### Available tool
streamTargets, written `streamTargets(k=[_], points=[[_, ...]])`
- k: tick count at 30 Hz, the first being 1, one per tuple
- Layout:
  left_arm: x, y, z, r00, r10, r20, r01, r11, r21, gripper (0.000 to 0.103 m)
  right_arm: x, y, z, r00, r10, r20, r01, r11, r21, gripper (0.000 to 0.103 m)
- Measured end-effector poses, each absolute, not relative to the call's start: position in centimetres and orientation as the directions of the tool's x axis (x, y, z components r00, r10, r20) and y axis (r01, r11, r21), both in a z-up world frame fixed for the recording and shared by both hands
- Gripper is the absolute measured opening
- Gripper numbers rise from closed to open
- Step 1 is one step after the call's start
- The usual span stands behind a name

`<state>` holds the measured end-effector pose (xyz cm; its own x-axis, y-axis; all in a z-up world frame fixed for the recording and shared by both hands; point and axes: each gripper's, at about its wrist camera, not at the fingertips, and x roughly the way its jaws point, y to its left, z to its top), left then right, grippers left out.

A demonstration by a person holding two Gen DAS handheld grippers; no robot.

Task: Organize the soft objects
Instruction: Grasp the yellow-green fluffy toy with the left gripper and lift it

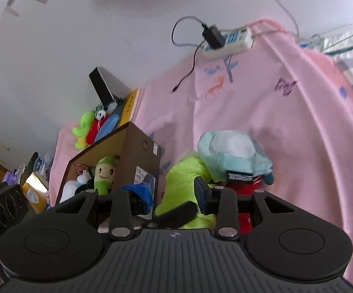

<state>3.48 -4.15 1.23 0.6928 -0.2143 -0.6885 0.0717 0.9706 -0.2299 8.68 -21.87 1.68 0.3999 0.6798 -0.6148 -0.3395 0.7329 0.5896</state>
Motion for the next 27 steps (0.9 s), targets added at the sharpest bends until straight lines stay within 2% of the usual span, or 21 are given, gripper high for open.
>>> streamTargets(k=[3, 4, 6, 12, 17, 27], points=[[4.1, -3.9, 0.4, 0.679, -0.219, -0.701, 0.072, 0.970, -0.234, 0.067, 8.9, -21.2, 1.2, 0.400, 0.651, -0.645, -0.337, 0.759, 0.557, 0.019], [4.2, -3.7, 0.2, 0.673, -0.231, -0.703, 0.071, 0.966, -0.249, 0.059, 9.0, -21.0, 1.1, 0.399, 0.642, -0.654, -0.337, 0.766, 0.547, 0.019], [4.3, -3.3, -0.2, 0.660, -0.275, -0.699, 0.083, 0.952, -0.296, 0.053, 9.3, -20.7, 0.5, 0.387, 0.625, -0.678, -0.328, 0.780, 0.532, 0.019], [3.8, -3.2, -0.2, 0.672, -0.277, -0.687, 0.093, 0.952, -0.293, 0.048, 9.5, -21.1, -0.4, 0.380, 0.628, -0.679, -0.288, 0.778, 0.558, 0.019], [3.1, -3.2, 1.1, 0.697, -0.269, -0.664, 0.097, 0.954, -0.284, 0.045, 8.7, -21.0, 0.7, 0.392, 0.649, -0.652, -0.328, 0.761, 0.560, 0.017], [0.6, -2.2, 5.7, 0.807, -0.174, -0.564, 0.069, 0.977, -0.203, 0.039, 7.6, -19.6, 4.5, 0.425, 0.735, -0.528, -0.465, 0.678, 0.569, 0.017]])
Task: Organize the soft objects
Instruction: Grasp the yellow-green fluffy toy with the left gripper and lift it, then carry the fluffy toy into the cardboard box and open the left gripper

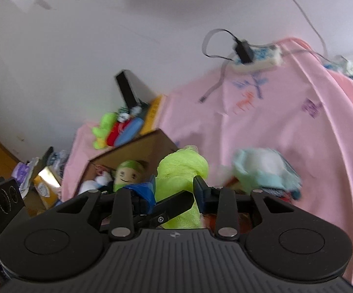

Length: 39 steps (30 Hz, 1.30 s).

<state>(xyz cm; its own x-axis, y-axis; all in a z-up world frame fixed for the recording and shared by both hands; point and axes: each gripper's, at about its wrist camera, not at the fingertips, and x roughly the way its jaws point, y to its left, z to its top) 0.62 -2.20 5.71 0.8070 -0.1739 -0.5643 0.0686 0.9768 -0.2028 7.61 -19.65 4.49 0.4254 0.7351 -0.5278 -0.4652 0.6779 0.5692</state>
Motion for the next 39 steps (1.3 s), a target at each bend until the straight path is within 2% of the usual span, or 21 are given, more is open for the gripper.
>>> streamTargets(k=[8, 12, 23, 29, 35, 38, 39], points=[[0.5, 4.2, 8.1, 0.852, -0.075, -0.518, 0.001, 0.990, -0.141, 0.038, 8.3, -12.8, 6.1, 0.398, 0.797, -0.455, -0.580, 0.603, 0.548, 0.017], [1.5, 9.0, 7.5, 0.848, -0.045, -0.527, -0.032, 0.990, -0.137, 0.038, 9.3, -7.8, 5.8, 0.377, 0.804, -0.460, -0.618, 0.588, 0.522, 0.017], [6.1, 18.5, 1.8, 0.758, -0.040, -0.651, -0.076, 0.986, -0.149, 0.036, 13.5, 2.6, 0.8, 0.280, 0.757, -0.590, -0.631, 0.609, 0.480, 0.017], [7.9, 20.1, -1.2, 0.678, -0.061, -0.732, -0.107, 0.978, -0.180, 0.036, 14.2, 5.5, -1.2, 0.267, 0.687, -0.676, -0.645, 0.648, 0.405, 0.017], [9.1, 21.5, -2.9, 0.593, -0.102, -0.799, -0.152, 0.960, -0.235, 0.037, 14.3, 7.5, -3.1, 0.269, 0.635, -0.724, -0.637, 0.681, 0.361, 0.017], [8.8, 22.1, -3.0, 0.598, -0.117, -0.793, -0.171, 0.948, -0.269, 0.044, 14.5, 7.1, -3.3, 0.272, 0.646, -0.713, -0.605, 0.691, 0.396, 0.017], [8.7, 22.2, -3.0, 0.600, -0.113, -0.792, -0.177, 0.946, -0.270, 0.049, 14.7, 7.0, -3.2, 0.276, 0.648, -0.710, -0.593, 0.696, 0.405, 0.017]])
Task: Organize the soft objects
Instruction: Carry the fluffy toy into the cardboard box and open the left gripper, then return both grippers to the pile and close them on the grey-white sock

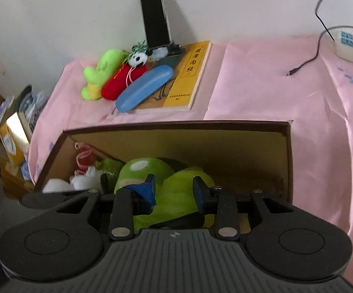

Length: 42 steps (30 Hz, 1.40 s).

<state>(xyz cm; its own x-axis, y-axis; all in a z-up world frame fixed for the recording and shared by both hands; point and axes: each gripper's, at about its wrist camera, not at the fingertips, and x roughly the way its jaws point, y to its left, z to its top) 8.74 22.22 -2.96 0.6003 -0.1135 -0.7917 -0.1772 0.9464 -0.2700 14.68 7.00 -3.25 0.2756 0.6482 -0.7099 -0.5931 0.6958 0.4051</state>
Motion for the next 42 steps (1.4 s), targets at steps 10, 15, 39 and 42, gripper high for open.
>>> streamTargets(k=[10, 15, 39, 42], points=[[6.4, 22.4, -1.3, 0.677, -0.008, -0.736, -0.208, 0.957, -0.202, 0.079, 12.1, 4.4, -0.3, 0.405, 0.677, -0.614, -0.536, 0.720, 0.441, 0.017], [4.2, 22.2, -0.5, 0.694, -0.007, -0.720, -0.192, 0.962, -0.195, 0.078, 8.8, 2.7, 1.0, 0.475, 0.683, -0.555, -0.546, 0.723, 0.423, 0.017], [-3.8, 3.9, 3.9, 0.749, -0.155, -0.644, 0.149, 0.987, -0.064, 0.083, 1.5, -11.7, 2.6, 0.534, 0.658, -0.531, -0.571, 0.743, 0.348, 0.018], [-3.9, 1.3, 3.2, 0.731, -0.194, -0.654, 0.196, 0.978, -0.071, 0.086, 1.2, -14.5, 2.0, 0.511, 0.647, -0.567, -0.557, 0.751, 0.354, 0.018]])
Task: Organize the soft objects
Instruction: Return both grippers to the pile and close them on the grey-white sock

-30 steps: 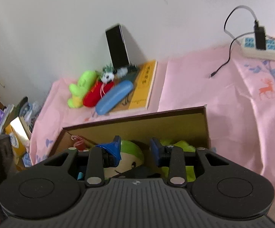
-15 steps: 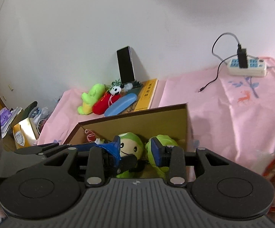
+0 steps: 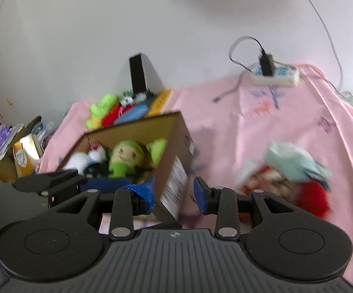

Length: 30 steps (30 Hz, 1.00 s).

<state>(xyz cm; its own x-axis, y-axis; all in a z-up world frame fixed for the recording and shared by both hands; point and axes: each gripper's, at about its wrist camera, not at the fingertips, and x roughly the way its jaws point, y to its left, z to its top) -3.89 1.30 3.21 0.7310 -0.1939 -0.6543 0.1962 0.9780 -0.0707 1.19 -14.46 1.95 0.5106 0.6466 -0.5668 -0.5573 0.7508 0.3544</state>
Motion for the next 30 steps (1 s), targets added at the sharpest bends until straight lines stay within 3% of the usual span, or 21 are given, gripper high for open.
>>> streamTargets(k=[14, 30], points=[[-2.1, -6.1, -1.3, 0.571, -0.319, -0.756, 0.332, 0.932, -0.143, 0.092, -0.2, -21.9, -1.2, 0.488, 0.550, -0.678, -0.471, 0.820, 0.326, 0.019], [0.6, -7.4, -5.9, 0.461, -0.318, -0.828, 0.272, 0.939, -0.210, 0.092, 2.2, -24.7, -5.1, 0.417, 0.504, -0.756, -0.345, 0.858, 0.382, 0.020]])
